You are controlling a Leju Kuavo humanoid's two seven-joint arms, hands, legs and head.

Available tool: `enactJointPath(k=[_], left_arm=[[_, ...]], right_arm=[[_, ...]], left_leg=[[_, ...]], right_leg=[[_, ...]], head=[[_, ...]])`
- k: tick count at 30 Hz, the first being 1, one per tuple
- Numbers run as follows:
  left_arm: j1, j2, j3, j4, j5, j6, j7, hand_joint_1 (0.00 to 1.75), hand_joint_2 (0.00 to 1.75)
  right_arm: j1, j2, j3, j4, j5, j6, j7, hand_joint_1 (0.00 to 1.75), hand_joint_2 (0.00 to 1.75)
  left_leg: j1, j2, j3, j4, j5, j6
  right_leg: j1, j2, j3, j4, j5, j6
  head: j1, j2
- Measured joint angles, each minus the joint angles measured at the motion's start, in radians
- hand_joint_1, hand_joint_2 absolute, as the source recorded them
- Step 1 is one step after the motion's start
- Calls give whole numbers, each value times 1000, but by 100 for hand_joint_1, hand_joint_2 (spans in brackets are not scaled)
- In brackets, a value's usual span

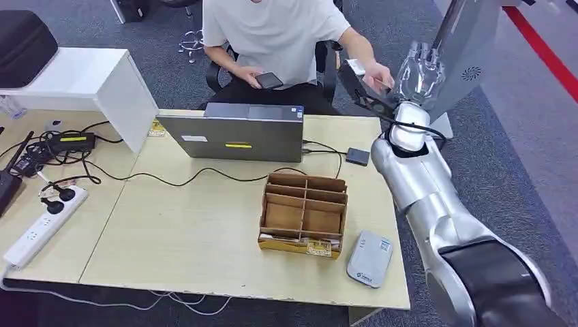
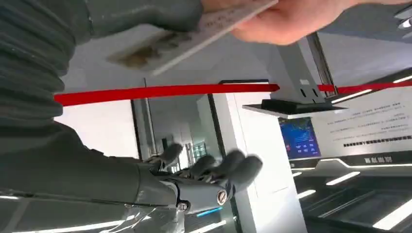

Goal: Pass the card to the sensor for recognition and then transmit it.

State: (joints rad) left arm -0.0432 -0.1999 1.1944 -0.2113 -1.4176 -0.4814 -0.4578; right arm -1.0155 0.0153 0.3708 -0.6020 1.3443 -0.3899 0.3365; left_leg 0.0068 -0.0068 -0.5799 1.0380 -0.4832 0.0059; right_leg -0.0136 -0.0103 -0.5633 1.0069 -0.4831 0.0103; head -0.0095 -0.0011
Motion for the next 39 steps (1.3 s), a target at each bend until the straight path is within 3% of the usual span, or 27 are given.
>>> enactJointPath(k=[15,23,28,32,35,39], left_arm=[[3,0,0,0,0,-3,-17,0,175],[16,1,-17,0,-17,1,-84,0,175],[19,1,-18,0,13,1,-80,0,175],[19,-4,-16,0,45,20,-61,0,175],[20,-47,-5,0,84,132,-41,0,175],[22,-44,11,0,106,102,-39,0,175]], right_arm=[[0,-6,0,33,-4,-10,-3,175,175],[1,-13,0,36,-5,-26,-7,175,175],[29,-13,-1,13,-30,-79,-53,175,175],[173,-13,-1,-154,13,-103,-76,175,175],[386,-39,1,-426,68,-85,-115,175,175],[680,-97,2,-775,93,-90,-169,175,175]], left_leg=[[0,0,0,0,0,0],[0,0,0,0,0,0],[0,0,0,0,0,0],[0,-1,0,0,0,0],[0,-5,1,0,-1,1],[0,-10,-3,-1,-3,2]], right_leg=[[0,0,0,0,0,0],[0,0,0,0,0,0],[0,0,0,0,0,0],[0,0,0,0,0,0],[0,-3,1,-2,-1,1],[-1,-9,0,-2,-4,3]], head=[[0,0],[0,0],[0,0],[0,0],[0,0],[0,0]])
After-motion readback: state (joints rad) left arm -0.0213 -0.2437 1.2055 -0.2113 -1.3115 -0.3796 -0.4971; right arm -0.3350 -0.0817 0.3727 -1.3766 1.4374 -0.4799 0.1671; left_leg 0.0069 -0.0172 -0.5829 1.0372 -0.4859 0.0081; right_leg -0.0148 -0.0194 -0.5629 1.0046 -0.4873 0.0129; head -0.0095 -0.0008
